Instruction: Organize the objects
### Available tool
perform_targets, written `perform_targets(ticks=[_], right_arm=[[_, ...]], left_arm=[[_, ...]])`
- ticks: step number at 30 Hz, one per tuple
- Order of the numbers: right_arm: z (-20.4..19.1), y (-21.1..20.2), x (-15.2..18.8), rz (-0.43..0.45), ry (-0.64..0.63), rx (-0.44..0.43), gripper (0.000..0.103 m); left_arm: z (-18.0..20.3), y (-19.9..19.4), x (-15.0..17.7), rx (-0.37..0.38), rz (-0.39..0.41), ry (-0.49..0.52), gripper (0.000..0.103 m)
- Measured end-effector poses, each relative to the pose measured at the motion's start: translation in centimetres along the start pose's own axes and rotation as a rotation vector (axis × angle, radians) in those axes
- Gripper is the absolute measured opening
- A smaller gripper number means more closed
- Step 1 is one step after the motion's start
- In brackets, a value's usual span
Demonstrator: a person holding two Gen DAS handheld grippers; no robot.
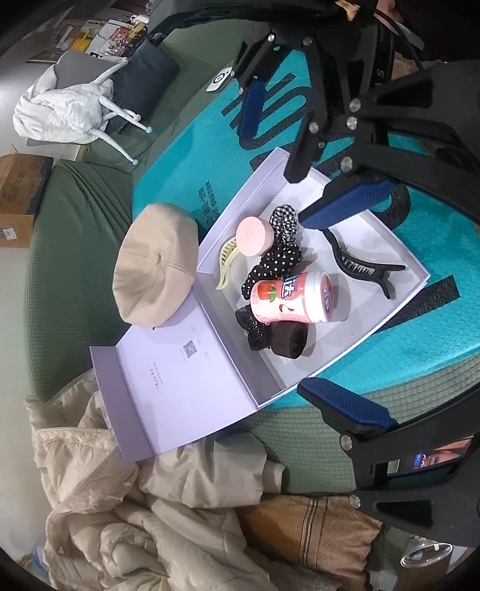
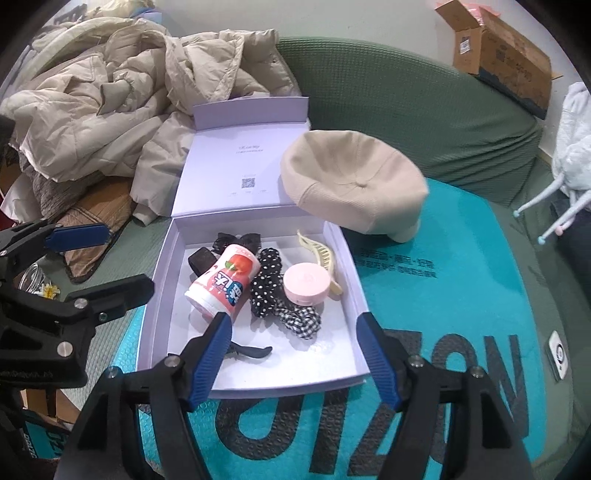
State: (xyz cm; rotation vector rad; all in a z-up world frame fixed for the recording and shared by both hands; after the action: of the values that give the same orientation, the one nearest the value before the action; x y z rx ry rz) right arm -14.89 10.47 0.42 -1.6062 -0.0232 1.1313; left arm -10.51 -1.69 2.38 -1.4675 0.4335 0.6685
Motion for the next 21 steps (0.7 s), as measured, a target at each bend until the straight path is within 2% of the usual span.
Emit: perform_targets(ticks=[11, 21], right_arm=[[-0.1, -3.7, -0.1, 0.053, 0.014, 0.023, 0.076], [-0.1, -5.7, 1.2, 0.066, 0.046, 0.027, 0.078]], left_arm=[[0.6, -3.9, -0.3, 0.001, 0.068, 0.012, 0.092], [0.5, -5.9, 0.7, -0.014, 0.084, 0.015, 0.092]])
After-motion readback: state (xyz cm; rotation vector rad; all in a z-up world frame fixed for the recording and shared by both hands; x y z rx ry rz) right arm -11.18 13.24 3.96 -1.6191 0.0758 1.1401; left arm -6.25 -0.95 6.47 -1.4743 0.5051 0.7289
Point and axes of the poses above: each gripper's, at about its wrist camera, not at the fingertips, and y roughly the way its jaws point, z to its right, x to its underside, the point moved 5 cm from there along y, roughly the way its jaws point, and after that the axes turned 5 degrees about -y, right-handed, at the moved point
